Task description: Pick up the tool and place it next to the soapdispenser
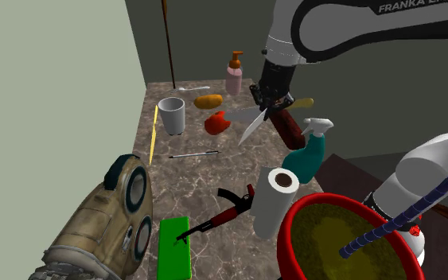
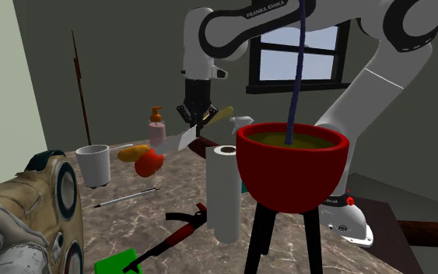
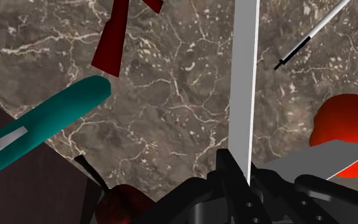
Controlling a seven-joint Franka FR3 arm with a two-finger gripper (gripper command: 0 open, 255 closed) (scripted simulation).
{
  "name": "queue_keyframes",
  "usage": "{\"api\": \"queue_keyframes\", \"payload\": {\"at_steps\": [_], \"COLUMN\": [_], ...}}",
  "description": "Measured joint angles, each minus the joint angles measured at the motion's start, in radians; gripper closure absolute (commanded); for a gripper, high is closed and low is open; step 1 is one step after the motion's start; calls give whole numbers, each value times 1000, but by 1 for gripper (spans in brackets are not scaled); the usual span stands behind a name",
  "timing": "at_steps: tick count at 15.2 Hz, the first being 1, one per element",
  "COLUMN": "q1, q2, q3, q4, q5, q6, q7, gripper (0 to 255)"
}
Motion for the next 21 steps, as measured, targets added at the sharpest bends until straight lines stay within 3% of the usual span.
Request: {"api": "queue_keyframes", "payload": {"at_steps": [18,21], "q1": [-14,-38], "q2": [-8,29], "q3": [-52,-77], "q4": [230,258], "q5": [-35,-61], "q6": [-240,-239], "q7": [15,-23], "gripper": [255,255]}}
